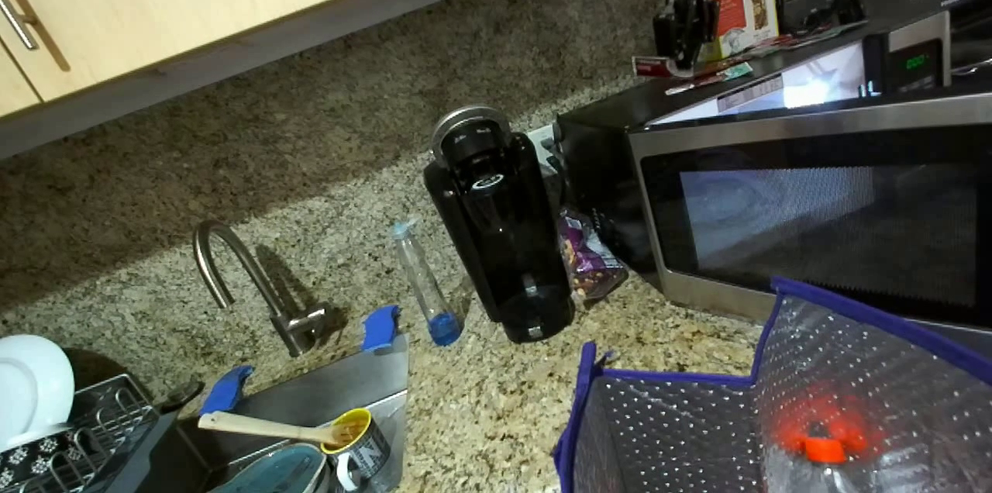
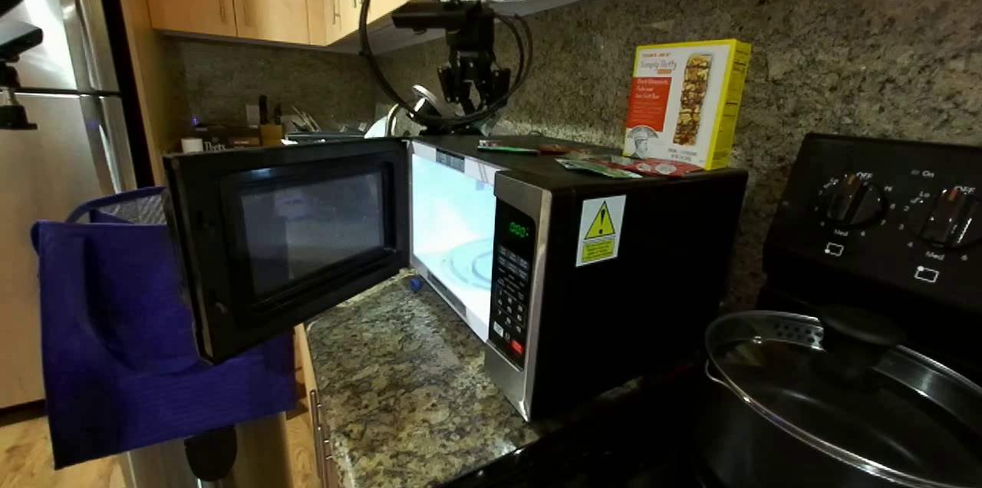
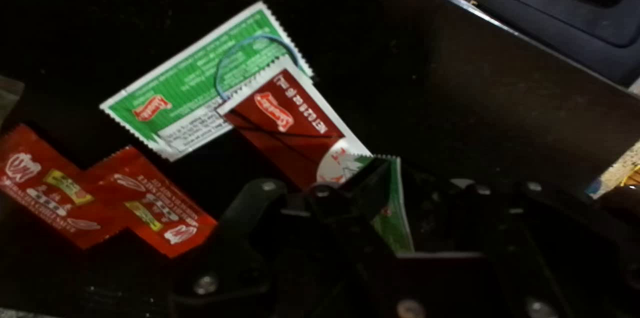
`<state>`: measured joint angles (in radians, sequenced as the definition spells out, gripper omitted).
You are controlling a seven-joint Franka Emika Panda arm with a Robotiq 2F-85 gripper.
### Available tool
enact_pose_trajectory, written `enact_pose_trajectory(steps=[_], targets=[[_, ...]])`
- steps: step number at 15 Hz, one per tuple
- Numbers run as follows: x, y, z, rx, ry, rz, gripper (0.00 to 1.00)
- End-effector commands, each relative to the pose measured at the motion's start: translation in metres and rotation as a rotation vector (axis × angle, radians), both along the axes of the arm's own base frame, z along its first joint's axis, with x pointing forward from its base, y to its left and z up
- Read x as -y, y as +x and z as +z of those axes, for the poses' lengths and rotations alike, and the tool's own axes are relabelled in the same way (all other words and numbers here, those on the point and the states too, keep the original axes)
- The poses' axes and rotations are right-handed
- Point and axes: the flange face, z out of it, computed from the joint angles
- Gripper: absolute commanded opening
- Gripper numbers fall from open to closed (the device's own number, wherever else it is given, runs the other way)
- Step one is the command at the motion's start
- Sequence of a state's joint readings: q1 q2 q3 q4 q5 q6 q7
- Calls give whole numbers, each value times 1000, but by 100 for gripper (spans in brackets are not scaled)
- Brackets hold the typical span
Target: Pick up one sachet from the top of the microwave and put it in the blue bag then close the microwave door
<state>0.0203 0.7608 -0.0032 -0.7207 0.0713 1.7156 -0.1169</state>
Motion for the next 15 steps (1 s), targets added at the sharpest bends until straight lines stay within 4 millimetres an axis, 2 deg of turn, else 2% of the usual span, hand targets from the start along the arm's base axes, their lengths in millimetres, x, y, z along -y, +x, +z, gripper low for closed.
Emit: enact_pose_trajectory(steps=[1, 2, 3, 5, 9, 13, 15], targets=[[-5, -13, 24, 7, -13, 52, 8], [-3, -12, 26, 17, -15, 26, 34], [-1, -12, 25, 13, -20, 23, 35], [5, -12, 20, -9, -3, 24, 46], [17, -10, 5, -54, 4, 9, 72], [19, -4, -12, -70, 14, 38, 99], [15, 2, -23, -60, 47, 52, 100]])
